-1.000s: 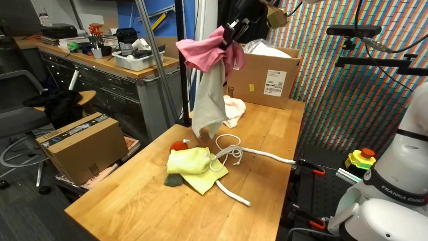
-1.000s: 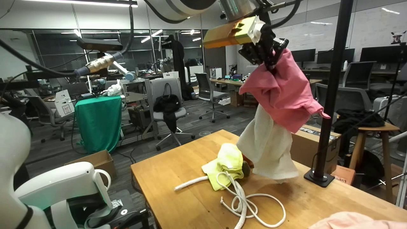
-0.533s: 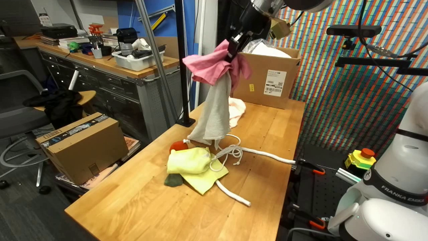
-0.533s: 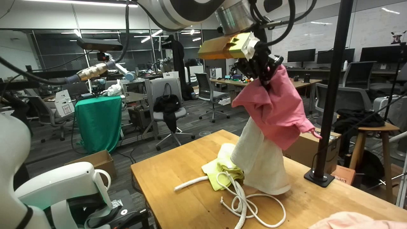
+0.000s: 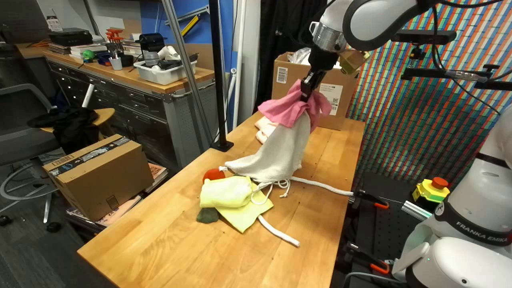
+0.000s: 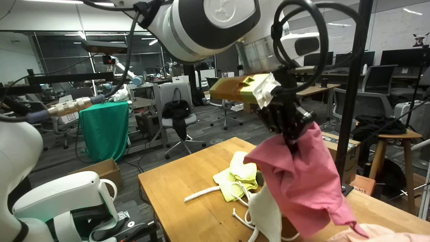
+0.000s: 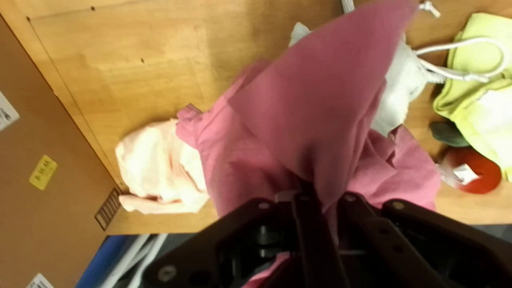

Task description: Separate the objects on the heap

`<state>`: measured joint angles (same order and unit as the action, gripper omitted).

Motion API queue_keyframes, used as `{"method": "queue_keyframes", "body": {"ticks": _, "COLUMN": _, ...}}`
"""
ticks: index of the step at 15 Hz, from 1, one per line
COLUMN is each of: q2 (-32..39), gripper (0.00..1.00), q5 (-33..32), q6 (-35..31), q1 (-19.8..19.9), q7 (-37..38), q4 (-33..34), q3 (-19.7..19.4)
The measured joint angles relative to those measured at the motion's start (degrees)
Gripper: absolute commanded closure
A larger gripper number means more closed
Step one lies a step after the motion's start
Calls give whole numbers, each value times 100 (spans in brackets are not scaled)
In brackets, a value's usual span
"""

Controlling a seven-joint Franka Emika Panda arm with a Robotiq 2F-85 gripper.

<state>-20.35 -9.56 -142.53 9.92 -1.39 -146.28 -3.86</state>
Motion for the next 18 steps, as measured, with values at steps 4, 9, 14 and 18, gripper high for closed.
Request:
{"method": "queue_keyframes", "body": {"ticks": 4, "q2": 310, "gripper": 98, "q5": -758, "q6": 44, "q1": 396, "q7": 716, "q4": -241, "q3": 9}}
{"method": "queue_keyframes", "body": {"ticks": 9, "q2": 1033, "gripper": 98, "q5": -1932, "q6": 31, "q1": 932, "q7": 2337, "q4": -238, "q3": -28}}
{"method": "queue_keyframes", "body": {"ticks": 14, "q2": 1720, "gripper": 98, "q5": -3379, "q6": 54, "q1": 1133, "q7": 4329, "q4": -5, "q3": -348}}
{"method": "queue_keyframes", "body": {"ticks": 18, "q2": 2203, "gripper": 98, "q5": -4227, "q6": 219, "q1": 1096, "q7": 5723, "q4": 299, "q3": -713}}
